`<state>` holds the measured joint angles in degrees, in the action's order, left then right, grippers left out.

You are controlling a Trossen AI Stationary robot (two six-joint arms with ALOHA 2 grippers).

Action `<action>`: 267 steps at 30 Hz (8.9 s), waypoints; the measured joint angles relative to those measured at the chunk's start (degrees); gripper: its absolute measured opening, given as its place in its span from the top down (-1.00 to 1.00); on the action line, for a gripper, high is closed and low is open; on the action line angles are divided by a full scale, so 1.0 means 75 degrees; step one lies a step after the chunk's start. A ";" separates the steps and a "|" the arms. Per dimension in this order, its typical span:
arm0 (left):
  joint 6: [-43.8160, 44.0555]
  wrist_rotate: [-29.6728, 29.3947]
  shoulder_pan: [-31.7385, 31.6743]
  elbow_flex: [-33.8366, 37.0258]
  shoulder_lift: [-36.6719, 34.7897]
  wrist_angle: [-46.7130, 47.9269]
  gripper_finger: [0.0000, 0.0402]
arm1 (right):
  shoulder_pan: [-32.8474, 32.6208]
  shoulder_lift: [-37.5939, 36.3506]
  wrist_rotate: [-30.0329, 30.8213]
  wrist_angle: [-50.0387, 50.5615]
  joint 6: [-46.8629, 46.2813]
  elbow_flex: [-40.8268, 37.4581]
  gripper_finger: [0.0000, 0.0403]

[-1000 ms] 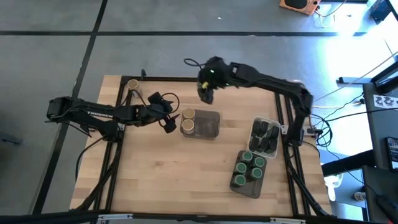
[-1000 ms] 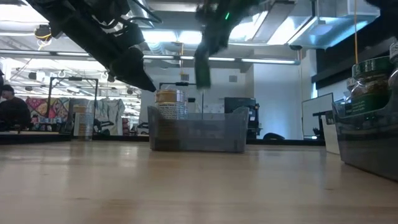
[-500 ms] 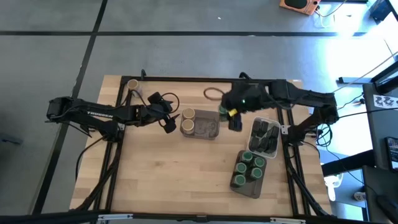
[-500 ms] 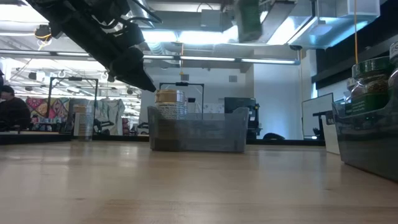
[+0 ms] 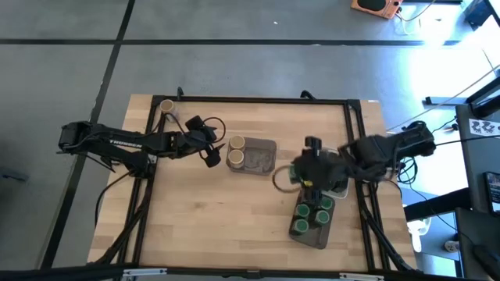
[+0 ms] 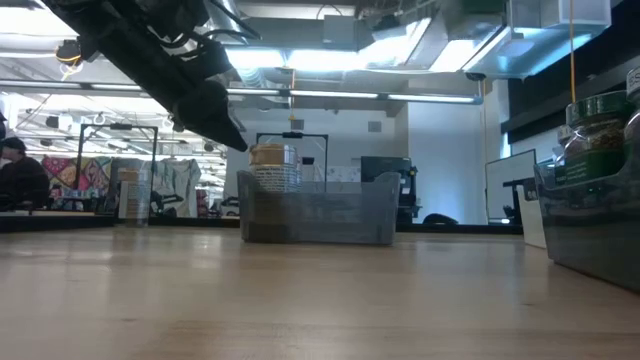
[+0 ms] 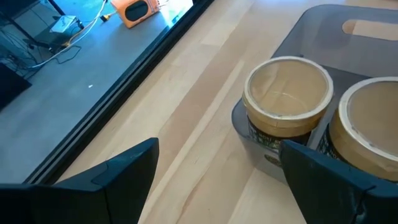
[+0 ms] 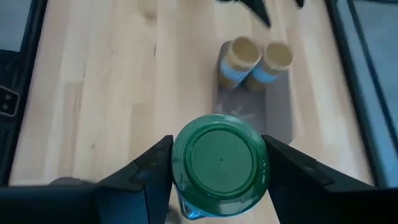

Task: Sort spices by type
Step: Put the green seasoning bottle into the bottom black bin, then put the brown seasoning bottle into the top black bin

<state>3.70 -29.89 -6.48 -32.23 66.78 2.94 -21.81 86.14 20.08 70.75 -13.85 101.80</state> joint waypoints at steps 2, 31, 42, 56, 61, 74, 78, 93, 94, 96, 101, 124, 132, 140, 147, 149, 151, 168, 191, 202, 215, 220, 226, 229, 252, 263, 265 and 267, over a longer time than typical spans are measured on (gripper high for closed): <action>-0.0053 -0.0036 -0.0001 0.0000 0.0000 0.0007 -0.65 | -0.0358 -0.0140 0.0147 -0.0086 -0.0555 -0.0436 -0.03; 0.0801 -0.0254 -0.0187 0.0000 0.0000 -0.0021 -0.65 | -0.4353 -0.0709 0.1041 -0.4111 -0.6226 -0.5535 -0.03; 0.0801 -0.0254 -0.0187 0.0000 0.0000 -0.0022 -0.65 | -0.4456 -0.0749 0.0560 -0.4773 -0.7375 -0.6568 -0.22; 0.0957 -0.0152 -0.0187 -0.0459 -0.0050 0.0655 -0.65 | -0.4315 -0.1307 0.1397 -0.3351 -0.6468 -0.5433 -0.72; 0.1055 -0.0159 -0.0184 -0.1171 -0.0334 0.1735 -0.65 | -0.3833 -0.1354 0.1919 -0.3236 -0.5596 -0.5357 -0.69; 0.1293 -0.0169 -0.0199 -0.1580 -0.0874 0.3084 -0.65 | -0.3268 -0.1342 -0.2018 -0.3122 -0.6831 -0.5359 -0.66; 0.1329 -0.0169 -0.0193 -0.1580 -0.0857 0.3141 -0.65 | -0.3674 -0.1342 -0.2520 -0.3114 -0.8259 -0.5359 -0.66; 0.1457 -0.0169 -0.0184 -0.1577 -0.0857 0.3128 -0.65 | -0.4386 -0.1199 -0.1880 -0.3614 -0.9494 -0.5819 -0.66; 0.1458 -0.0169 -0.0187 -0.1577 -0.0857 0.3129 -0.65 | -0.4388 -0.1200 -0.1880 -0.3708 -0.9494 -0.5835 -0.66; 0.1457 -0.0167 -0.0187 -0.1577 -0.0857 0.3129 -0.65 | -0.4388 -0.1200 -0.1872 -0.3871 -0.9462 -0.5846 -0.66; 0.1437 -0.0169 -0.0185 -0.1577 -0.0857 0.3127 -0.65 | -0.4372 -0.1201 -0.1762 -0.4188 -0.9158 -0.5849 -0.66; 0.1303 -0.0169 -0.0187 -0.1574 -0.0857 0.3129 -0.65 | -0.4237 -0.1094 -0.1962 -0.4127 -0.9292 -0.5946 -0.66; 0.1303 -0.0167 -0.0187 -0.1568 -0.0857 0.3127 -0.65 | -0.4238 -0.0995 -0.1736 -0.4946 -0.8748 -0.5974 -0.66; 0.1309 -0.0168 -0.0185 -0.1568 -0.0857 0.3129 -0.65 | -0.3743 -0.0949 -0.1629 -0.5290 -0.7773 -0.5948 -0.66; 0.1314 -0.0166 -0.0187 -0.1568 -0.0857 0.3126 -0.65 | -0.3405 -0.1122 -0.1799 -0.5274 -0.6764 -0.5718 -0.66; 0.1314 -0.0166 -0.0188 -0.1569 -0.0857 0.3126 -0.65 | -0.3293 -0.1197 -0.1530 -0.5108 -0.6137 -0.5428 -0.66; 0.1325 -0.0159 -0.0245 -0.1623 -0.0855 0.3179 -0.65 | -0.3121 -0.1254 -0.0956 -0.4821 -0.5326 -0.5117 -0.66; 0.2699 -0.0306 -0.3224 -0.3302 -0.0777 0.7011 -0.65 | -0.0477 -0.1278 0.2185 -0.3589 -0.1931 -0.5370 -0.66; 0.3273 -0.1558 -0.5584 -0.3249 0.1878 0.6968 -0.65 | 0.0962 -0.1249 0.2185 -0.3721 -0.0884 -0.6143 -0.66; 0.3803 -0.1979 -0.5654 -0.3255 0.3203 0.7151 -0.65 | 0.0962 -0.1246 0.2182 -0.3690 -0.0509 -0.6143 -0.66; 0.3313 -0.1808 -0.5427 -0.3276 0.3480 0.7144 -0.65 | 0.0962 -0.1246 0.2182 -0.3699 -0.0509 -0.6143 -0.66; 0.3213 -0.1639 -0.5032 -0.3282 0.3474 0.7160 -0.65 | 0.0962 -0.1246 0.2182 -0.3705 -0.0509 -0.6143 -0.66; 0.3026 -0.0990 -0.4426 -0.3571 0.3474 0.7284 -0.65 | 0.0962 -0.1246 0.2184 -0.3711 -0.0509 -0.6143 -0.66; 0.3130 -0.0644 -0.4048 -0.3909 0.3494 0.7672 -0.65 | 0.0962 -0.1246 0.2182 -0.3711 -0.0509 -0.6143 -0.66; 0.1718 0.0491 -0.4099 -0.5345 0.3518 0.8291 -0.65 | 0.0962 -0.1246 0.2182 -0.3702 -0.0511 -0.6143 -0.66; 0.1097 0.0863 -0.4757 -0.4723 0.3506 0.7364 -0.65 | 0.0962 -0.1246 0.2184 -0.3699 -0.0530 -0.6143 -0.66; 0.1071 0.0908 -0.4807 -0.4578 0.3503 0.7140 -0.65 | 0.0962 -0.1246 0.2182 -0.3699 -0.0533 -0.6143 -0.66; 0.1016 0.0925 -0.4829 -0.4462 0.3499 0.6918 -0.65 | 0.0962 -0.1246 0.2185 -0.3700 -0.0533 -0.6143 -0.66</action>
<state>11.33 -22.95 -42.70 -65.69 93.03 54.83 -14.59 76.79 36.47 43.00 -17.85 55.72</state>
